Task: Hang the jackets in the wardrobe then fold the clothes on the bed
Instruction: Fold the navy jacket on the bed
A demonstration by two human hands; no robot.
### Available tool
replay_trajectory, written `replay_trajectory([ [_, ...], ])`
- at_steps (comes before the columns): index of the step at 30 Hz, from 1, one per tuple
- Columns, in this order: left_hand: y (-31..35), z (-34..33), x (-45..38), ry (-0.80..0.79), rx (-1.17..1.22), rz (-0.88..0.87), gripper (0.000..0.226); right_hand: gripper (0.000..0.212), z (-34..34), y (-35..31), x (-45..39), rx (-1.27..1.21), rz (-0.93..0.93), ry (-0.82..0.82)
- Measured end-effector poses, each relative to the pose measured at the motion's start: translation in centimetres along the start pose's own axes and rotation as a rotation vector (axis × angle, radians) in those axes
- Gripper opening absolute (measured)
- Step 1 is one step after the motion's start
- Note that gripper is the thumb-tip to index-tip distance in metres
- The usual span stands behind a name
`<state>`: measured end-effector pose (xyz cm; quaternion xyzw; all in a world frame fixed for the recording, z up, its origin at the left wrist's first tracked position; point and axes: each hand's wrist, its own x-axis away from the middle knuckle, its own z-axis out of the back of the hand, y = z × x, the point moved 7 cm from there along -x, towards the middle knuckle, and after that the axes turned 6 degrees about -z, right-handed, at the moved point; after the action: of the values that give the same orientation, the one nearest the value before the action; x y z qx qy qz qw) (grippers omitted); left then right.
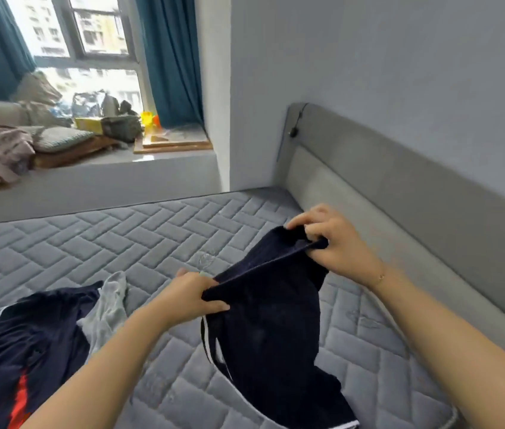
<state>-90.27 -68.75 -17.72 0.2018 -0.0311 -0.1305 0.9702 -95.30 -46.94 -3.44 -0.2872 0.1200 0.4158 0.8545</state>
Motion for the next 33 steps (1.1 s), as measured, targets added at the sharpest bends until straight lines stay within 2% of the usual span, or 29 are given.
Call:
replay_trajectory([
  [2,-0.1,2.4,-1.9,0.04,-0.225,0.025,0.033,0.046,1.9,1.0,-0.2,0.109,-0.021,-0.114],
  [4,0.1,5.8,-3.7,0.117,-0.378,0.046,0.045,0.022,3.5,3.1,0.2,0.377,-0.08,-0.263],
  [7,2.2,11.2,-6.8,0.224,-0.501,-0.027,0.047,0.024,6.9,6.7,0.6,0.662,-0.179,-0.363],
  [10,6.1,16.2,-10.1,0.329,-0.652,-0.1,0.049,0.03,11.2,8.7,0.2,0.709,-0.218,-0.289],
  [14,11.2,23.4,-14.3,0.514,-0.587,-0.095,0.033,0.04,18.7,10.3,-1.3,0.904,-0.238,-0.14],
  [19,19.3,31.5,-17.4,0.805,-0.633,-0.233,0.024,0.044,29.2,8.9,-4.0,1.135,-0.24,0.116],
  [22,23.3,35.7,-18.3,0.893,-0.687,-0.264,0.024,0.043,34.5,7.2,-5.0,1.17,-0.253,0.276],
  [26,26.5,39.0,-18.9,0.946,-0.704,-0.244,0.031,0.043,38.3,5.3,-5.8,1.171,-0.284,0.386],
  [28,27.1,39.2,-19.2,0.941,-0.707,-0.259,0.041,0.037,39.5,4.7,-5.3,1.095,-0.271,0.471],
  [29,27.3,39.0,-19.3,0.923,-0.733,-0.262,0.047,0.042,40.0,4.6,-5.1,1.062,-0.285,0.508],
  [31,27.6,38.1,-19.8,0.869,-0.788,-0.25,0.053,0.056,40.1,5.3,-4.8,1.071,-0.344,0.482],
  [33,27.6,37.1,-20.6,0.807,-0.79,-0.221,0.06,0.049,39.6,6.3,-4.9,1.116,-0.37,0.396],
])
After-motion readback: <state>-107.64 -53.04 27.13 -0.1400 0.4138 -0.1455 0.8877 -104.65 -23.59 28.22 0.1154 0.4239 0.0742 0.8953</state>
